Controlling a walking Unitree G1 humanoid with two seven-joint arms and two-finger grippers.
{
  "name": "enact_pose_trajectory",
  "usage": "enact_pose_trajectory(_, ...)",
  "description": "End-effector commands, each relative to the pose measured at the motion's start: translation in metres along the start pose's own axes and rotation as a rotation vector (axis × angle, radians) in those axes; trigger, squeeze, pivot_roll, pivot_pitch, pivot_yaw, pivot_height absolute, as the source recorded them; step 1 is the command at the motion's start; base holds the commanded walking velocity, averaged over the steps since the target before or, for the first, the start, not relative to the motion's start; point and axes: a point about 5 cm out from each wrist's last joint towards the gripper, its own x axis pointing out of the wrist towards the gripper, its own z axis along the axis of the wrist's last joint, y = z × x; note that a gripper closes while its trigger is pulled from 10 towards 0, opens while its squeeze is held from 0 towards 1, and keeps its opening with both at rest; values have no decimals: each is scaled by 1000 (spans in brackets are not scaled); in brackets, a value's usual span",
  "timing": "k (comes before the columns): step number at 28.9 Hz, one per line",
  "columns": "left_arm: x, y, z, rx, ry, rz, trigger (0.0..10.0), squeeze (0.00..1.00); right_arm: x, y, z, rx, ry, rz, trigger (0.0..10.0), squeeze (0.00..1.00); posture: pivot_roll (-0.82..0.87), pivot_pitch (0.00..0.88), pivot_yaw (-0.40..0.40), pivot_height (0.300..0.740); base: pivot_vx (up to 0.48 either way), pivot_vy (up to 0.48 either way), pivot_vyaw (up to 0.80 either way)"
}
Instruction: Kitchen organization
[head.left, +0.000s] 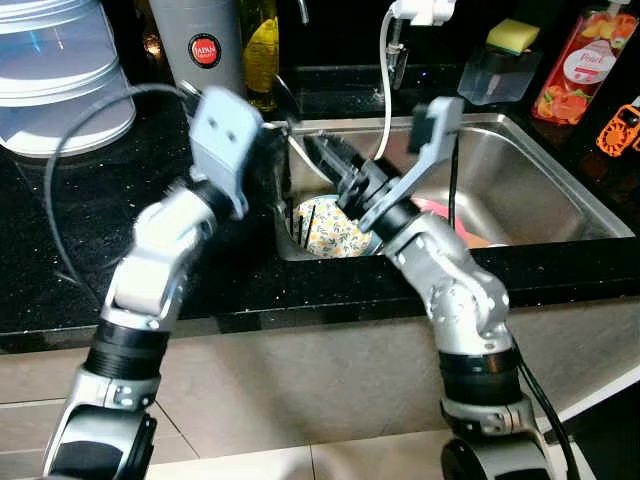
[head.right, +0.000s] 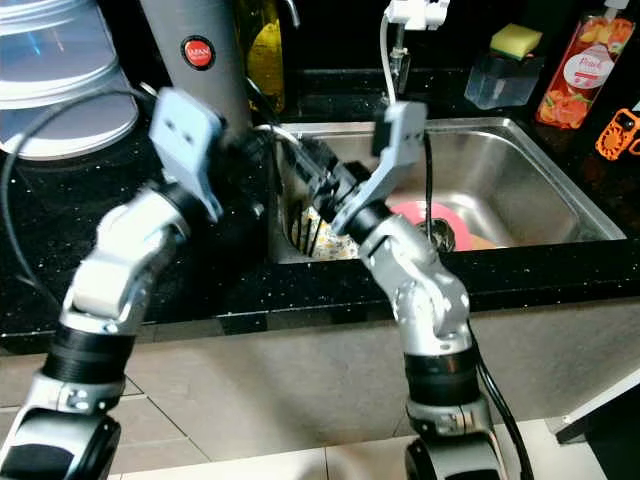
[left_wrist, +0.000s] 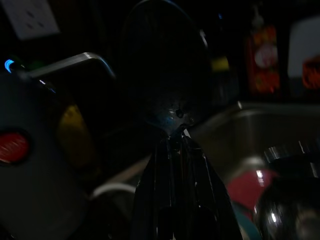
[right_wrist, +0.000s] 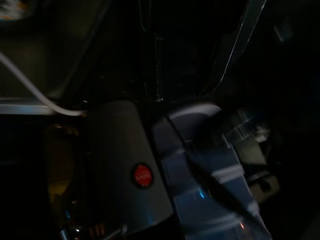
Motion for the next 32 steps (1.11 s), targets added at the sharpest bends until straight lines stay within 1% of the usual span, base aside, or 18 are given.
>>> enact_pose_trajectory(1,2,-3,3,-21,-8,-20,10000,0,0,-2,3,-32,-21,-24,10000,0,120,0,-7,740,0,0,0)
enact_pose_trajectory(5,2,-6,1,-22,0,-31,10000,0,1,-1,4,-45,-35,-31,10000,0,120,0,-5,740,0,0,0)
enact_pose_trajectory(7,3,-15,-4,-40,13,-59,10000,0,4,1,7,-91,-59,-51,10000,0,120,0,-5,740,0,0,0)
enact_pose_trajectory(11,3,-21,-9,-54,28,-73,10000,0,6,2,12,-121,-104,-69,10000,0,120,0,-5,740,0,0,0)
enact_pose_trajectory(17,5,-23,-13,-66,41,-78,10000,0,9,12,20,-124,-156,-20,10000,0,119,0,-5,740,0,0,0)
enact_pose_trajectory(21,9,-23,-13,-74,40,-71,10000,0,12,25,26,-133,-179,50,10000,0,112,0,-2,740,0,0,0)
enact_pose_trajectory(24,10,-24,-13,-73,38,-74,10000,0,13,27,25,-149,-178,59,10000,0,110,0,-2,740,0,0,0)
enact_pose_trajectory(28,12,-32,-13,-81,37,-108,10000,0,16,29,24,-168,-181,51,10000,0,105,0,-2,740,0,0,0)
enact_pose_trajectory(32,13,-36,-15,-86,38,-117,10000,0,19,31,24,-172,-182,51,10000,0,105,0,-3,740,0,0,0)
